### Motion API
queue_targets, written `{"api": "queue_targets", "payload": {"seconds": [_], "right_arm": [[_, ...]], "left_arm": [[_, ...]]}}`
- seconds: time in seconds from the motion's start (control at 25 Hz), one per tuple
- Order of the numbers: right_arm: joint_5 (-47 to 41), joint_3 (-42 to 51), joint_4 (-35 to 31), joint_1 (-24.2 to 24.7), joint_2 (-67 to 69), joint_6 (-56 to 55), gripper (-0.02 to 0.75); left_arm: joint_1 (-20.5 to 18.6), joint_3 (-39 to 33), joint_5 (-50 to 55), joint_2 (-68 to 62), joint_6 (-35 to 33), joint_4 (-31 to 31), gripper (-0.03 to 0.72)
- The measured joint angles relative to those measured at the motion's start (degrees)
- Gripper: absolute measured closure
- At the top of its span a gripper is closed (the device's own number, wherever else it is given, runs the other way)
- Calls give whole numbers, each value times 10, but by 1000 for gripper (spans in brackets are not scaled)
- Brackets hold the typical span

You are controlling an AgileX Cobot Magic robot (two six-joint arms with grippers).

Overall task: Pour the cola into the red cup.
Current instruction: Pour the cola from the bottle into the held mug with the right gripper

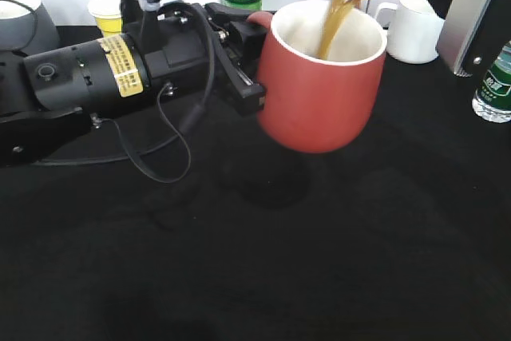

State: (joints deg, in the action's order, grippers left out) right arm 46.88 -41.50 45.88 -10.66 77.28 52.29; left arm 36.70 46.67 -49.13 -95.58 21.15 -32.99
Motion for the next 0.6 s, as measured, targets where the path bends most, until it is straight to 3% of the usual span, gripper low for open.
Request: {"api": "queue_targets", "payload": {"seconds": [0.6], "right_arm": [[1,0,-27,0,-2,45,237]], "left_arm": [[0,0,-12,0,1,-8,576]]}}
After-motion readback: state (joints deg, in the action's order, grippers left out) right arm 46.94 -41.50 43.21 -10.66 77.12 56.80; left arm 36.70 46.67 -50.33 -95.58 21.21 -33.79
